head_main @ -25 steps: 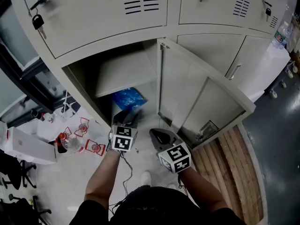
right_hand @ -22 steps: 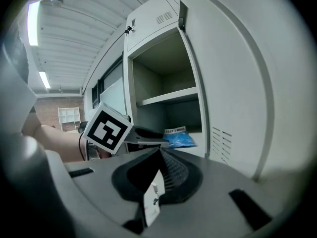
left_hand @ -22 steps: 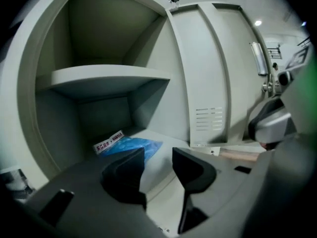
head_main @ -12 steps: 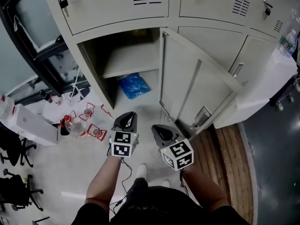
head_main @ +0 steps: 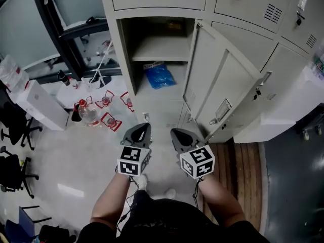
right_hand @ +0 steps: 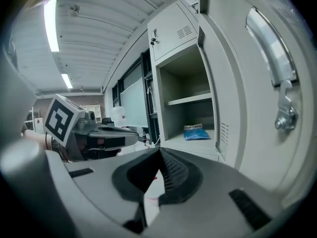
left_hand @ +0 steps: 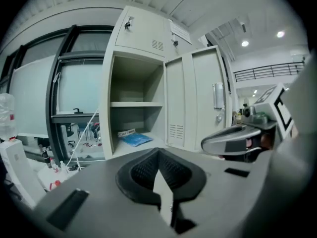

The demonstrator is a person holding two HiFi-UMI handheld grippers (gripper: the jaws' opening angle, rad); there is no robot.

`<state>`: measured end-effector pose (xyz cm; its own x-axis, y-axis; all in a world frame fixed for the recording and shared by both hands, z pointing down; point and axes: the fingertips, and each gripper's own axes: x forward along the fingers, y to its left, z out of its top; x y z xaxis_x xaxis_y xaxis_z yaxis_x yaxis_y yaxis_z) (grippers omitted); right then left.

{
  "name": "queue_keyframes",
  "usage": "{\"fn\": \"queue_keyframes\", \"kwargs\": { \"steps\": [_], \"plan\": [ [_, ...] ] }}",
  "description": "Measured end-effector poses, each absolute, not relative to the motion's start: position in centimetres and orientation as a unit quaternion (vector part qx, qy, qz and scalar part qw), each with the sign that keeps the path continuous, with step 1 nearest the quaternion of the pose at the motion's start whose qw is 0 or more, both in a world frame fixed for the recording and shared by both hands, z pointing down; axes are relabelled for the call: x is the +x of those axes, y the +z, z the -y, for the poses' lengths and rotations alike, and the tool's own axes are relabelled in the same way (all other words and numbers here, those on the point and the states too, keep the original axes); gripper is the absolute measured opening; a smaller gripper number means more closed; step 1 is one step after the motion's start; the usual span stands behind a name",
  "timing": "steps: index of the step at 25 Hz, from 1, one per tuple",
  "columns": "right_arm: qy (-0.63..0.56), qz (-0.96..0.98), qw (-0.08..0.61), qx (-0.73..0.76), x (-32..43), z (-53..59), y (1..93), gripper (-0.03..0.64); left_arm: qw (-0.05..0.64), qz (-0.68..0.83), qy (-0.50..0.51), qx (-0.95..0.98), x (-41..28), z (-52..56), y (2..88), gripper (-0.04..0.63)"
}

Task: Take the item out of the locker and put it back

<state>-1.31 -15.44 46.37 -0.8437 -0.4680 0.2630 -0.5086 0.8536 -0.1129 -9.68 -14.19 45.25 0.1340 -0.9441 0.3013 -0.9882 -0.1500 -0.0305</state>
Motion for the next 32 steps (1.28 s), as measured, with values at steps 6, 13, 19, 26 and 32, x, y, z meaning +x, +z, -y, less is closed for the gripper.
{"fn": "queue_keyframes", "kwargs": {
  "steps": [6, 13, 19, 26, 32],
  "plan": [
    [0.088, 0.959, 0.107, 0.248, -3.2, 13.1, 45.5, -0.003, 0.091, 0.654, 0.110, 0.743, -11.0, 9.5, 44.2, 0.005],
    [0.092, 0.952, 0.096, 0.275, -5.0, 10.2, 44.7, -0.003, 0.097, 0.633, 0.094, 0.763, -12.3, 5.5, 43.7, 0.005],
    [0.095, 0.938, 0.096, 0.318, -5.2, 6.6, 44.7, -0.003, 0.095, 0.596, 0.086, 0.793, -12.8, 1.9, 43.6, 0.003],
    [0.088, 0.926, 0.096, 0.353, -5.2, 1.9, 43.7, -0.003, 0.090, 0.573, 0.070, 0.812, -13.3, -2.0, 42.5, 0.005],
    [0.081, 0.920, 0.091, 0.372, -5.3, -0.9, 43.0, -0.003, 0.083, 0.559, 0.068, 0.822, -13.5, -4.5, 42.2, 0.005]
  ]
}}
